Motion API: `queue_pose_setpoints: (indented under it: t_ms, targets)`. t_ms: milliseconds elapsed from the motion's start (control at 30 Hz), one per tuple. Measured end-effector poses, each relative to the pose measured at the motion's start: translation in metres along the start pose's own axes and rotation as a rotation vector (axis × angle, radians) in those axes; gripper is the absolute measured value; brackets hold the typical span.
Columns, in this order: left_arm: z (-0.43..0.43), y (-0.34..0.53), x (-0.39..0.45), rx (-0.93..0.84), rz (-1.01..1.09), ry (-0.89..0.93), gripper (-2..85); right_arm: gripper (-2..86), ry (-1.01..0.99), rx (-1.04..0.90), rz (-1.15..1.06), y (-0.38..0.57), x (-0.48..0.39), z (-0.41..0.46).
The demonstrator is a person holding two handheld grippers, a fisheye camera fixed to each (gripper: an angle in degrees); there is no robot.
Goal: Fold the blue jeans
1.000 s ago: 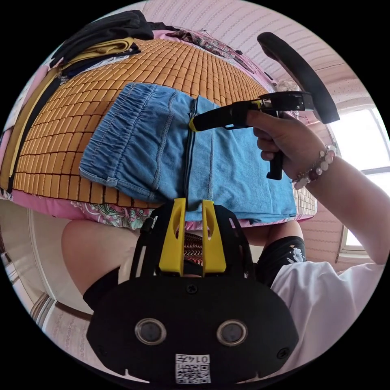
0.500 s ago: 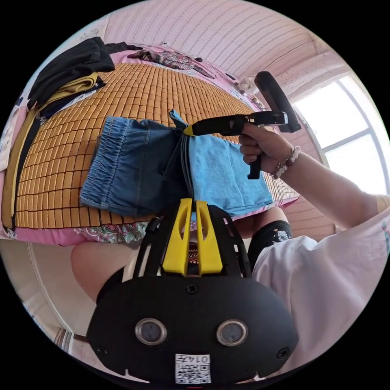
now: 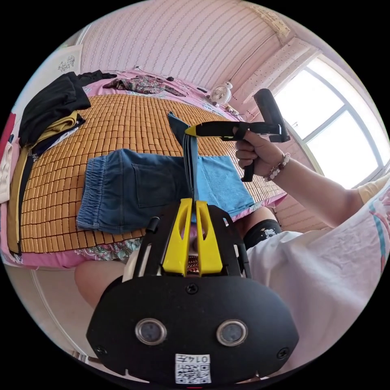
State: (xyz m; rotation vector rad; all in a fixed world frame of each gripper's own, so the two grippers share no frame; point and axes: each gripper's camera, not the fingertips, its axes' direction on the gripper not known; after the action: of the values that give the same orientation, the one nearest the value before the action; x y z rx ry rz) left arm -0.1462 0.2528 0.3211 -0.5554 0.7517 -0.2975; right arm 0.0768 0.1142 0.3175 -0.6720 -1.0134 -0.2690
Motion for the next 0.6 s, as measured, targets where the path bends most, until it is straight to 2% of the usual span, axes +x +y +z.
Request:
queue_pose_setpoints:
  t_ms: [67,133,233,333,400,467,600]
  targets:
    - [-0.026,0.006,-0.007,0.079,-0.036,0.021,-0.7,1.9,-0.02,-0.019,-0.062,-0.018,-0.015,-0.001]
    - [-0.052,0.015,-0.016,0.169,-0.076,0.005,-0.5,2.3,-0.122,-0.037,-0.12,-0.049,-0.039,0.008]
    - [-0.073,0.033,-0.044,0.223,-0.206,-0.16,1.2,3.3,-0.201,-0.098,-0.123,-0.084,-0.062,0.056]
    - [-0.061,0.047,-0.09,0.131,-0.382,-0.285,4.2,2.9,-0.026,-0.221,-0.14,-0.093,-0.073,0.109]
    - [-0.058,0.054,-0.104,0.117,-0.455,-0.277,4.5,1.8,0.021,-0.209,-0.144,-0.084,-0.072,0.11]
    - [-0.057,0.06,-0.098,0.18,-0.422,-0.231,3.3,1.2,0.022,-0.168,-0.179,-0.067,-0.066,0.096]
    - [-0.03,0.053,-0.077,0.191,-0.328,-0.151,0.0,0.3,0.173,-0.197,-0.131,-0.004,-0.022,0.058]
